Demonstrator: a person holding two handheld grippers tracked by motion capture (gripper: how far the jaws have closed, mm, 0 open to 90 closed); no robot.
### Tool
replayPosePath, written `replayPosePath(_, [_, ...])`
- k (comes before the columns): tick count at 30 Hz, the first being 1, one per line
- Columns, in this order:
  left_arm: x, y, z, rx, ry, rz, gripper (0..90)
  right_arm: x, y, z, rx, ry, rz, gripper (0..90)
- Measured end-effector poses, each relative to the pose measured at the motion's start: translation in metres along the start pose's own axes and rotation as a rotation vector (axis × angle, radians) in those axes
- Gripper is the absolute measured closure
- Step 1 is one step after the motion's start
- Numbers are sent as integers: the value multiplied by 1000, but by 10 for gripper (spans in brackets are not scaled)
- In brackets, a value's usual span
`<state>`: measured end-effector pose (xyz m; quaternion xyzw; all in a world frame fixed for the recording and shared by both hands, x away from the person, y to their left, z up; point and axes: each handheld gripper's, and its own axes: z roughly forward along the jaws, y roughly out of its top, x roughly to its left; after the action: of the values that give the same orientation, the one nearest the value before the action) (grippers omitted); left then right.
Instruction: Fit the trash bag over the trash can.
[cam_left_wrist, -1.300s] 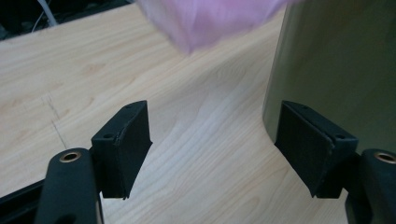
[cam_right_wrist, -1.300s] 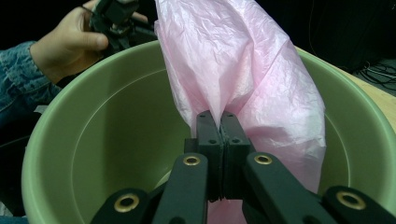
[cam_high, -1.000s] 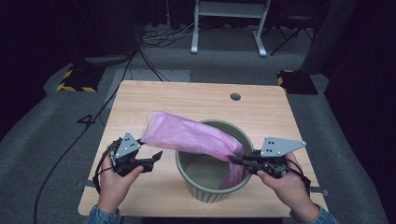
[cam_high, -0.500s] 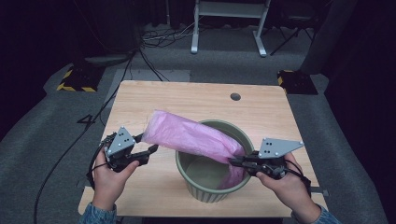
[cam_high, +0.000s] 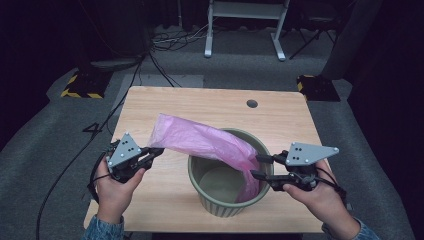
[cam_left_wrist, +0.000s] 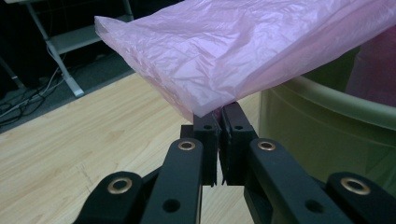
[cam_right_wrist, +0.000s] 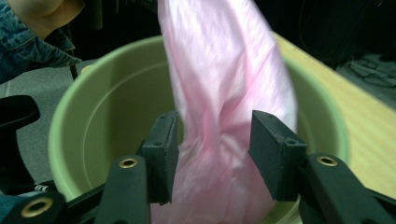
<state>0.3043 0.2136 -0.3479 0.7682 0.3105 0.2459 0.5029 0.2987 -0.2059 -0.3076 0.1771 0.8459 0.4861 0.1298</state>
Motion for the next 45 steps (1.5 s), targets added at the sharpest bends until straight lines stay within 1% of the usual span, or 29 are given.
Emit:
replayPosePath(2, [-1, 3, -1, -5, -1, 4, 867, 0, 9, -3, -1, -10, -19, 534])
replayPosePath(6, [-4, 10, -2, -13, -9, 20, 866, -1, 23, -1, 3, -18, -47, 551])
replayPosePath(8, [-5, 16, -3, -19, -11, 30, 865, -1, 27, 0, 1, -16, -50, 557])
replayPosePath(9, [-5, 19, -4, -23, -13, 35, 865, -3, 32, 2, -6, -16, -47, 572])
replayPosePath(10, [-5, 22, -4, -26, -15, 41, 865, -3, 32, 2, -6, -16, -47, 572])
replayPosePath(12, [-7, 27, -5, -33, -33, 42, 864, -5, 37, 4, -13, -12, -42, 585])
replayPosePath(13, [-8, 28, -6, -33, -34, 45, 862, -6, 41, 5, -17, -12, -43, 595])
replayPosePath(16, [-11, 32, -7, -39, -39, 56, 854, -8, 46, 11, -1, -12, -49, 632])
replayPosePath(17, [-12, 33, -8, -42, -40, 57, 854, -9, 46, 14, 8, -8, -49, 636])
replayPosePath(20, [-15, 34, -7, -45, -48, 64, 852, -7, 39, 29, 80, 1, -55, 648])
replayPosePath(22, [-16, 35, -6, -45, -53, 63, 849, -2, 33, 41, 132, 15, -66, 664])
replayPosePath(23, [-17, 35, -5, -47, -58, 63, 849, -2, 33, 41, 132, 15, -66, 664])
replayPosePath(25, [-19, 35, -3, -51, -66, 59, 848, 0, 31, 46, 149, 16, -71, 666])
replayPosePath(27, [-22, 36, 0, -55, -77, 67, 847, 1, 30, 51, 160, 22, -70, 666])
replayPosePath(33, [-32, 43, 6, -64, -105, 84, 841, 7, 30, 62, 221, 46, -78, 653])
replayPosePath(35, [-35, 45, 8, -66, -114, 88, 838, 9, 30, 64, 227, 51, -80, 647])
replayPosePath(39, [-42, 49, 14, -66, -133, 102, 833, 9, 30, 64, 215, 56, -76, 620])
replayPosePath(42, [-45, 52, 17, -66, -144, 115, 838, 9, 30, 61, 195, 54, -66, 582])
replayPosePath(45, [-48, 55, 21, -64, -151, 118, 846, 9, 31, 55, 171, 47, -53, 533])
